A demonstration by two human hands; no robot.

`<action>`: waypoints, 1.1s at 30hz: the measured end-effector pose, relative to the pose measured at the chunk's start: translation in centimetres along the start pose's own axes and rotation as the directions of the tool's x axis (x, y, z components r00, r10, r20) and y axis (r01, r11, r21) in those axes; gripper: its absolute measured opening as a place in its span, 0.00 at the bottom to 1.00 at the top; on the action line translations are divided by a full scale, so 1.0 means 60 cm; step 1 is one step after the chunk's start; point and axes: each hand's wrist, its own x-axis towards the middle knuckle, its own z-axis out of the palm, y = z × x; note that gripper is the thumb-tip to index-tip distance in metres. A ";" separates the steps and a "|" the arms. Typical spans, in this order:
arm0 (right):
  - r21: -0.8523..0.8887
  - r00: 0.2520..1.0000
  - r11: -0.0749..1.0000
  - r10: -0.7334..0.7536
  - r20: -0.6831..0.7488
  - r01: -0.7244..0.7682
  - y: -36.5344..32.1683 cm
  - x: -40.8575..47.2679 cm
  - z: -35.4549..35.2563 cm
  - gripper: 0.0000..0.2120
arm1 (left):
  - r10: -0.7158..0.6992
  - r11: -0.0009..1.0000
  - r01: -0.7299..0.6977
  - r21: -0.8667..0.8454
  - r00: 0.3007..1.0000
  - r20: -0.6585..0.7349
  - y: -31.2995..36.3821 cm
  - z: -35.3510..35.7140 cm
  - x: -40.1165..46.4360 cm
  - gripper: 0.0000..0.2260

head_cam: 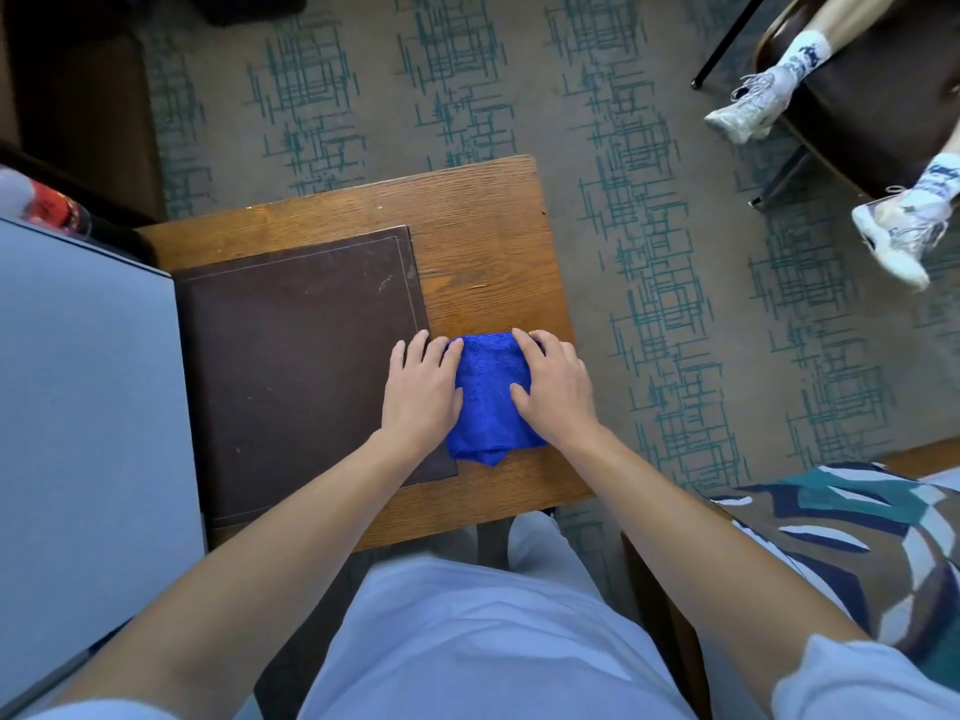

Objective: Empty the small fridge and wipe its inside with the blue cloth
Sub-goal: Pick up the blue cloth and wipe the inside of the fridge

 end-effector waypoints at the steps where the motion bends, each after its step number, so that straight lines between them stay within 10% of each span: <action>1: -0.002 1.000 1.000 0.004 0.003 -0.004 0.000 -0.001 -0.002 0.35 | -0.016 1.000 0.015 -0.010 1.000 -0.014 0.004 -0.001 -0.001 0.28; 13: 0.032 0.999 0.999 0.011 0.037 -0.012 0.024 -0.047 0.002 0.13 | -0.082 0.954 0.082 -0.287 0.997 0.011 0.033 -0.018 -0.008 0.08; 21: 0.251 0.998 0.967 -0.052 0.039 0.041 0.069 -0.105 -0.016 0.09 | -0.275 0.746 0.268 -0.610 0.958 0.085 0.076 -0.029 -0.078 0.04; 33: 0.489 0.944 0.813 -0.219 -0.245 0.316 0.115 -0.245 -0.098 0.09 | -0.263 0.573 0.116 -0.812 0.963 -0.048 0.162 -0.150 -0.250 0.04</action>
